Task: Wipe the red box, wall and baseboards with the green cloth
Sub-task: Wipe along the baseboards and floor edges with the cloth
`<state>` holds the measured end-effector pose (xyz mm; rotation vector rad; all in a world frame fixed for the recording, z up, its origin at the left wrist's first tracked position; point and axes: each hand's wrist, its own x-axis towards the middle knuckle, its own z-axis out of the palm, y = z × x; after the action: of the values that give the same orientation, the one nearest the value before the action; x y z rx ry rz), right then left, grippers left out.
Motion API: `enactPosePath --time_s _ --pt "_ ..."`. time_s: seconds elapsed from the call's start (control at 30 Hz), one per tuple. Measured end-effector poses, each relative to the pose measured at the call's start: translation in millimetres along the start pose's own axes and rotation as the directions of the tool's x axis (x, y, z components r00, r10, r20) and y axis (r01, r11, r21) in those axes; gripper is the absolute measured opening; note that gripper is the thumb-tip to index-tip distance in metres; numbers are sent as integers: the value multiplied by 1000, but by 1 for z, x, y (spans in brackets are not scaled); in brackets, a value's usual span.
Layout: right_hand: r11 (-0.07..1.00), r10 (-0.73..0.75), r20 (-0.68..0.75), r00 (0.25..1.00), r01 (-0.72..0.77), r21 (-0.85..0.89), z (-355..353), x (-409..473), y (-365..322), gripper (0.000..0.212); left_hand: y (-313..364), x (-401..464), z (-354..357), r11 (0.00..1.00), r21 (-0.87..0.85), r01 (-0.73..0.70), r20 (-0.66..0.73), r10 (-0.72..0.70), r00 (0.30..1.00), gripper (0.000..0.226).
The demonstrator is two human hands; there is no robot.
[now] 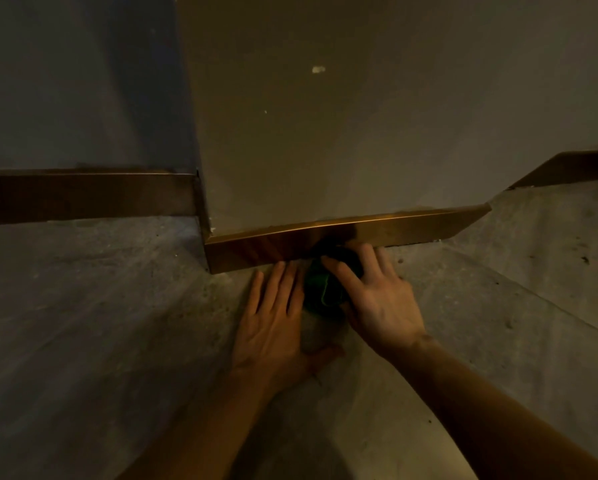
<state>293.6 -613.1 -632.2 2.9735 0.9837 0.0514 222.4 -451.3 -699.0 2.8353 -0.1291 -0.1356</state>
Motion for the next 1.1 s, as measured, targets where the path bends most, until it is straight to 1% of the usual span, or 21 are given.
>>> enactPosePath --time_s 0.07,0.13,0.2,0.33,0.47,0.53,0.6,0.77,0.93,1.0,1.1 --pt "999 -41 32 999 42 -33 -1 8 -5 83 0 -1 -1 1000 19 -1 18 1 1000 119" --pt "995 -54 47 997 57 -82 -2 17 -11 83 0 -3 -1 999 49 3 29 -5 1000 118" --pt "989 -63 37 997 67 -129 -2 25 -18 75 -1 -3 1 998 63 3 26 -5 1000 118" --pt "979 -81 38 996 86 -183 -2 32 -23 52 -3 -2 5 999 53 -5 -13 6 1000 117" --pt "976 -55 19 998 58 -211 -3 35 -21 41 -3 1 8 999 46 -8 -45 10 999 116" --pt "977 -9 17 1000 12 -212 0 33 -19 40 -2 2 8 999 31 -9 -54 10 998 116" --pt "979 69 23 997 -63 -195 4 29 -13 43 -1 1 7 1000 1 -9 -56 9 998 118" --pt "954 265 6 964 -261 -146 8 18 11 53 -2 -2 5 999 -44 -4 -57 2 998 121" --pt "880 462 -77 884 -467 -81 1 7 40 51 -2 -3 3 999 -43 -3 -40 1 999 121" --pt "850 515 -106 851 -523 -68 -4 4 51 53 -2 -3 1 999 -38 -2 -28 1 1000 121" --pt "811 576 -137 806 -584 -24 -12 -3 59 50 -1 -3 0 999 -33 7 -17 -7 1000 120"
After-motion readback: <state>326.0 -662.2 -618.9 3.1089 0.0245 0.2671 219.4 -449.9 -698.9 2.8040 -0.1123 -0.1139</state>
